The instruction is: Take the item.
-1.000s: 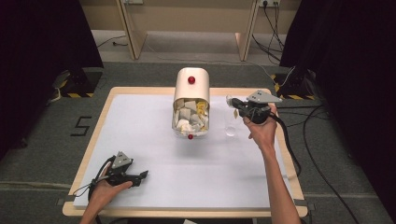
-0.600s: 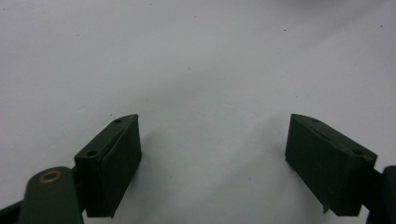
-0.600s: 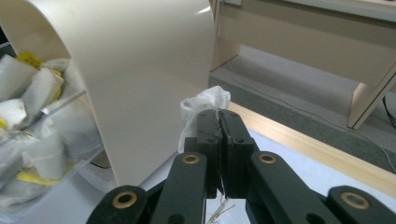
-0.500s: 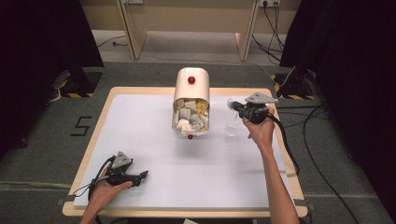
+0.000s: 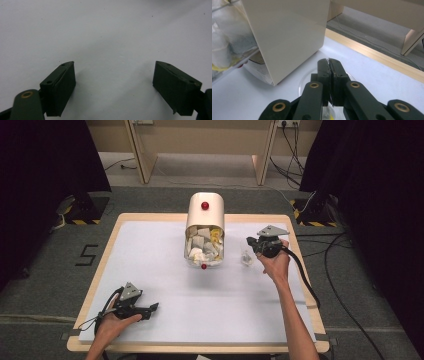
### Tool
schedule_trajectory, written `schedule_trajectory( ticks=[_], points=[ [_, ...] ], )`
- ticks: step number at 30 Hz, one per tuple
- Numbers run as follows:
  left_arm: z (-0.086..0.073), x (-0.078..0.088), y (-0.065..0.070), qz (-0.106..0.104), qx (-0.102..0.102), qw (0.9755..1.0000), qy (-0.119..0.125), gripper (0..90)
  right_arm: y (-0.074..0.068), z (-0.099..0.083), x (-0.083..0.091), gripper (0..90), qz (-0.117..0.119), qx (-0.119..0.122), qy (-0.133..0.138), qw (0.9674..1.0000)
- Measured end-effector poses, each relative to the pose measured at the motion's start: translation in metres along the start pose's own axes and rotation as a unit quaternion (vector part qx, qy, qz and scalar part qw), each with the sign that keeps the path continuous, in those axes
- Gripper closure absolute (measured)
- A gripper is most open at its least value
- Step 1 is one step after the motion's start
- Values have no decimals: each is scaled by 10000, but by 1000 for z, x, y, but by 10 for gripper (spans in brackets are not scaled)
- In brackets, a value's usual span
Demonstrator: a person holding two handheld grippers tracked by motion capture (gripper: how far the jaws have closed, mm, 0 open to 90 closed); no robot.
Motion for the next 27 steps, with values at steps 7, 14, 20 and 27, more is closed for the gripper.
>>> schedule_trajectory(
  ticks=[7, 14, 20, 27],
  points=[
    [0, 0, 0, 1, -1, 10000, -1, 177, 0, -6, -3, 881, 13, 21, -86, 10000],
    [0, 0, 0, 2, -1, 10000, 2, 177, -1, -3, 0, 853, 44, -39, -19, 10000],
    [0, 0, 0, 2, 1, 10000, 0, 177, -5, 0, 2, 744, 103, -47, 48, 9999],
    [0, 0, 0, -2, 8, 10000, 11, 177, -11, 6, 4, 578, 201, -54, 240, 9995]
  ],
)
Point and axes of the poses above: each handheld gripper's, and its own axes: x roughly backward along the jaws, z roughly out of its top, y roughly to its right, the point moved 9 cm from there along -x, roughly forward along the jaws, and after that the axes turned 9 degrees about x, right-handed, at the moved point
